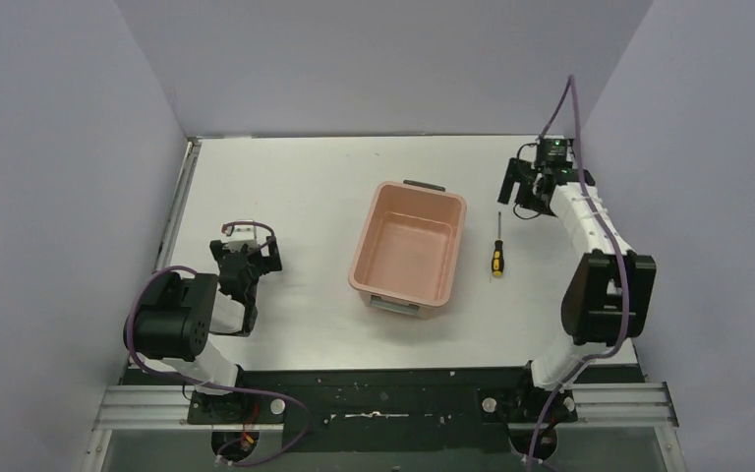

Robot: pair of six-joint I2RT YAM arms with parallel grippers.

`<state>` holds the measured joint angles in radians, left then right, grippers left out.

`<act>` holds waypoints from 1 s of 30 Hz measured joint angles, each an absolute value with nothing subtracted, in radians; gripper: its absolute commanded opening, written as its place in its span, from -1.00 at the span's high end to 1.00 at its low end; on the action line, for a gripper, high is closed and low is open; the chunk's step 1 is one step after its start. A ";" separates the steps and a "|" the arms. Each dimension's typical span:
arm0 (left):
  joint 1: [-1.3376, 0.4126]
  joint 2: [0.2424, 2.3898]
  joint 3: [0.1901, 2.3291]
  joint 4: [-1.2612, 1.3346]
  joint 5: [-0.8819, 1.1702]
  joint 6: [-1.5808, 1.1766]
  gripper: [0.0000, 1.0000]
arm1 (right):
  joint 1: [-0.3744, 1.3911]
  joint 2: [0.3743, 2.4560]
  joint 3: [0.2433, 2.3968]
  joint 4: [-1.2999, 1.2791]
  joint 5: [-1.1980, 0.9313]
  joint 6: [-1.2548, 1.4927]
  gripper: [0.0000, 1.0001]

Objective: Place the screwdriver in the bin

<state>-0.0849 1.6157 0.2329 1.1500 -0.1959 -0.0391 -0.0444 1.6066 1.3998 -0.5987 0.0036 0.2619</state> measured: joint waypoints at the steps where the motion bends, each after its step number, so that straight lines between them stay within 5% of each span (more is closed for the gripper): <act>1: -0.085 1.616 0.233 1.150 -0.196 -0.039 -0.95 | -0.043 1.658 1.396 -0.619 -0.016 0.253 -0.69; 8: -0.085 1.616 0.233 1.150 -0.196 -0.039 -0.95 | 0.007 1.829 1.257 -0.665 -0.057 0.235 -0.34; 14: -0.085 1.616 0.233 1.150 -0.196 -0.039 -0.95 | 0.076 1.878 1.245 -0.650 -0.049 0.225 0.97; 22: -0.085 1.616 0.233 1.151 -0.196 -0.039 -0.95 | 0.078 1.866 1.348 -0.777 -0.018 0.220 1.00; 30: -0.085 1.616 0.233 1.153 -0.196 -0.039 -0.95 | 0.093 1.680 1.745 -1.032 0.031 0.254 1.00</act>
<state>-0.0849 1.6157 0.2329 1.1526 -0.1959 -0.0387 0.0929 1.6802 1.7451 -1.0321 0.0315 0.2539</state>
